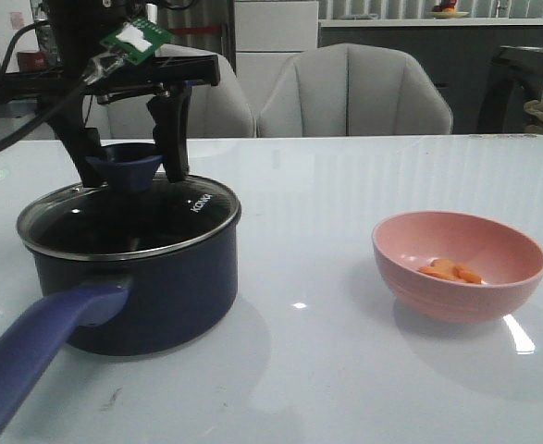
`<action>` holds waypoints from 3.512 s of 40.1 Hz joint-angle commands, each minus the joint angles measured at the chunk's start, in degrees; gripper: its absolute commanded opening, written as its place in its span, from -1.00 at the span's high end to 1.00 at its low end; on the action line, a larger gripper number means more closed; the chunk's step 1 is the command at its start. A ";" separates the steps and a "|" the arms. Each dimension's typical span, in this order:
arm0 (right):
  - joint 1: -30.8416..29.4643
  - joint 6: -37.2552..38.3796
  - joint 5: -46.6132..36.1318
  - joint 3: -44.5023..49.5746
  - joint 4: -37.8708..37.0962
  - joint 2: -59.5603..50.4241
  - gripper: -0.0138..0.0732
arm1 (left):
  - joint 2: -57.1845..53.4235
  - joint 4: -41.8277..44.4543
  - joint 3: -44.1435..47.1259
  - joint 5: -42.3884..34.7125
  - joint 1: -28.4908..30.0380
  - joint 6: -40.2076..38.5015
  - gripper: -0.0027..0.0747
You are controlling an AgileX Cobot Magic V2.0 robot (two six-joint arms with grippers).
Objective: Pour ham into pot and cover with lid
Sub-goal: 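Lift the glass lid off the saucepan and set it aside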
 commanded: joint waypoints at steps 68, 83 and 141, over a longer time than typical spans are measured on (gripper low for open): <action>-0.42 -0.20 -4.35 0.63 -0.72 -1.16 0.36 | -11.38 -3.84 24.33 -12.88 36.48 25.81 0.63; -0.42 -0.20 -4.35 0.63 -0.72 -1.16 0.36 | -5.63 -8.15 24.76 -15.07 36.48 27.84 -0.12; -0.42 -0.20 -4.35 0.63 -0.72 -1.09 0.36 | -80.29 -2.90 65.99 -57.96 21.10 30.38 -0.33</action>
